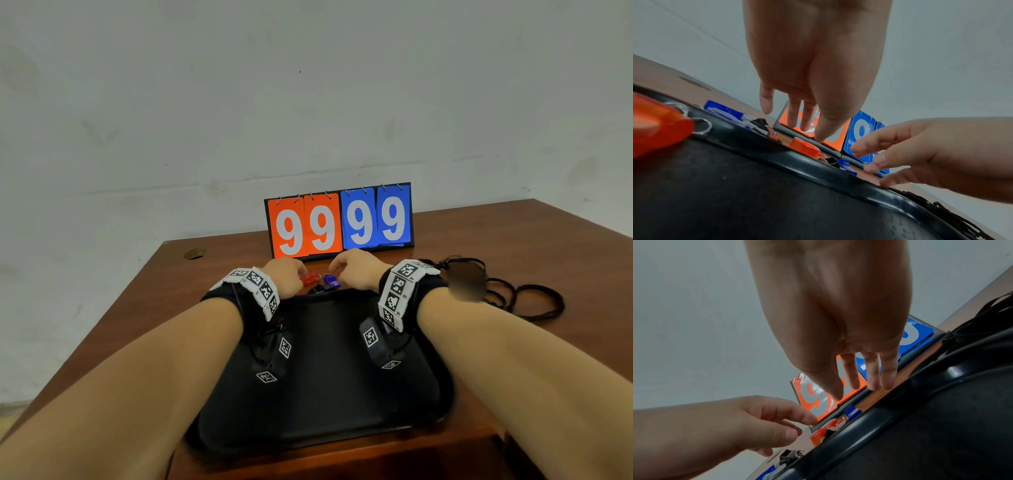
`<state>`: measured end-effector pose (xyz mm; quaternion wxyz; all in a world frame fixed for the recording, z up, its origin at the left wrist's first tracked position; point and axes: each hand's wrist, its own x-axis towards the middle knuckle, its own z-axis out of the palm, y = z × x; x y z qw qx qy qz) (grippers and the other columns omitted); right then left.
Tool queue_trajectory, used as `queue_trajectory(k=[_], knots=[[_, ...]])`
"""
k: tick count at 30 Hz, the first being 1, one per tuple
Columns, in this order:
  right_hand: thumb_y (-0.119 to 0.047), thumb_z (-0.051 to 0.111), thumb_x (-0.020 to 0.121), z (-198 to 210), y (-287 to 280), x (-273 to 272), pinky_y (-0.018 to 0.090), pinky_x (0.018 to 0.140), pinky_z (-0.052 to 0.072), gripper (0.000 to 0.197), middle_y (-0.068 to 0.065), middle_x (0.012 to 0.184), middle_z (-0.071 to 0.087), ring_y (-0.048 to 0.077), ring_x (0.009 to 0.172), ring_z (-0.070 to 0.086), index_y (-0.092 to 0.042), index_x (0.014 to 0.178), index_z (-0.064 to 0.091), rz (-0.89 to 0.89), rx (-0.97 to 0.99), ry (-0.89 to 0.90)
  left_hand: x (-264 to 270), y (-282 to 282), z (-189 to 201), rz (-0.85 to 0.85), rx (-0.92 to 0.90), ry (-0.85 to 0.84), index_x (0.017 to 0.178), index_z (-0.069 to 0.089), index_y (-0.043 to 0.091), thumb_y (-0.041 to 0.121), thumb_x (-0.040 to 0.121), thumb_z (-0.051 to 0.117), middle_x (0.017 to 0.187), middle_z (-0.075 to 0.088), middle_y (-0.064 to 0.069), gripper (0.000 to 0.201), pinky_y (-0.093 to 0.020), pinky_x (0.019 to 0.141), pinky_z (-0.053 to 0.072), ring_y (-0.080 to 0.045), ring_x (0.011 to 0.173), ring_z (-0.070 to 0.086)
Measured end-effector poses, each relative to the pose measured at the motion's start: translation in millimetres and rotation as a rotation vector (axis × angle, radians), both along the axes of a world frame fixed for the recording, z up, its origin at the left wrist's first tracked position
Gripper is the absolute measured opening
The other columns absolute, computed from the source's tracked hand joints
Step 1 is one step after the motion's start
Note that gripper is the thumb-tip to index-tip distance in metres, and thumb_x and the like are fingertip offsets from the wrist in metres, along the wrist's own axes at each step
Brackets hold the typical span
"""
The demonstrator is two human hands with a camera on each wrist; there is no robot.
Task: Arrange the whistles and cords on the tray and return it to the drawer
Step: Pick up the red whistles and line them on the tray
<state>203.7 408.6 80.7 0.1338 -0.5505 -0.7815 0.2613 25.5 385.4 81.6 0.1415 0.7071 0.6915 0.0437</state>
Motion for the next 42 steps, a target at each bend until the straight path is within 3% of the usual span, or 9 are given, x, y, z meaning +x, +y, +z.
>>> queue_trajectory(k=[3,7,17,24,27,30,34,38,42], knots=[[-0.009,0.062,0.090,-5.5,5.2,3.4,0.032,0.101,0.047,0.038,0.005,0.127,0.062,0.019,0.115,0.056,-0.016,0.128,0.062,0.062,-0.034,-0.034,9.1,6.8,-2.0,-0.013,0.000,0.038,0.131,0.061,0.021,0.023,0.096,0.056,0.128,0.062,0.001,0.036,-0.028,0.083,0.041,-0.020,0.115,0.058],[-0.018,0.056,0.097,-9.8,6.7,2.2,0.031,0.102,0.044,0.032,0.002,0.129,0.062,0.018,0.115,0.056,-0.017,0.128,0.064,0.170,-0.053,-0.040,14.4,13.9,-7.2,-0.044,-0.020,0.047,0.126,0.066,0.022,0.022,0.099,0.052,0.125,0.064,0.002,0.031,-0.027,0.081,0.040,-0.018,0.111,0.059],[-0.017,0.048,0.101,-11.8,7.9,-0.8,0.029,0.102,0.040,0.033,0.006,0.134,0.060,0.022,0.120,0.055,-0.011,0.129,0.064,0.206,-0.058,-0.098,13.8,21.3,-17.6,0.004,-0.069,0.049,0.100,0.074,0.004,0.014,0.096,0.051,0.103,0.071,-0.014,0.026,-0.033,0.077,0.052,-0.025,0.085,0.063],[-0.012,0.055,0.095,-8.9,3.8,5.0,0.027,0.097,0.045,0.028,0.002,0.127,0.063,0.018,0.116,0.056,-0.016,0.119,0.069,0.032,0.083,0.073,11.0,9.0,-0.1,0.059,0.102,-0.024,0.111,0.072,0.012,0.010,0.093,0.054,0.121,0.067,-0.006,0.025,-0.034,0.096,0.051,-0.023,0.110,0.063],[-0.011,0.063,0.092,1.1,-9.2,9.7,0.025,0.091,0.047,0.020,0.002,0.118,0.063,0.013,0.103,0.056,-0.015,0.110,0.070,-0.033,0.153,0.185,8.1,-5.9,13.0,0.061,0.202,-0.081,0.110,0.072,0.015,0.012,0.094,0.057,0.123,0.065,-0.004,0.022,-0.033,0.100,0.047,-0.021,0.114,0.060],[-0.005,0.064,0.090,15.5,-27.6,12.7,0.033,0.086,0.057,0.015,0.007,0.105,0.067,0.014,0.088,0.061,-0.018,0.097,0.068,-0.096,0.122,0.298,6.2,-27.4,26.8,0.046,0.278,-0.168,0.101,0.071,0.018,0.009,0.092,0.060,0.119,0.066,-0.003,0.017,-0.032,0.100,0.046,-0.020,0.113,0.060],[-0.004,0.059,0.094,36.7,-59.3,14.2,0.024,0.067,0.059,0.015,0.010,0.094,0.069,0.014,0.072,0.066,-0.019,0.097,0.061,-0.123,0.067,0.386,3.0,-62.8,39.9,0.040,0.316,-0.360,0.095,0.066,0.021,0.006,0.092,0.061,0.116,0.065,0.001,0.015,-0.028,0.088,0.049,-0.015,0.105,0.061],[-0.004,0.060,0.093,54.1,-90.9,12.2,0.027,0.066,0.059,0.028,0.015,0.095,0.070,0.018,0.074,0.070,-0.017,0.116,0.053,-0.120,-0.002,0.453,-1.0,-99.4,50.0,0.070,0.241,-0.515,0.107,0.056,0.020,0.003,0.088,0.064,0.101,0.067,-0.008,0.028,-0.028,0.064,0.054,-0.019,0.077,0.067],[-0.003,0.061,0.093,67.4,-117.8,9.2,0.031,0.074,0.062,0.031,0.016,0.097,0.071,0.020,0.080,0.073,-0.012,0.122,0.060,-0.092,-0.045,0.479,-9.4,-128.7,60.2,0.095,0.196,-0.630,0.122,0.048,0.024,-0.003,0.084,0.067,0.102,0.067,-0.021,0.051,-0.034,0.068,0.057,-0.022,0.070,0.064]])
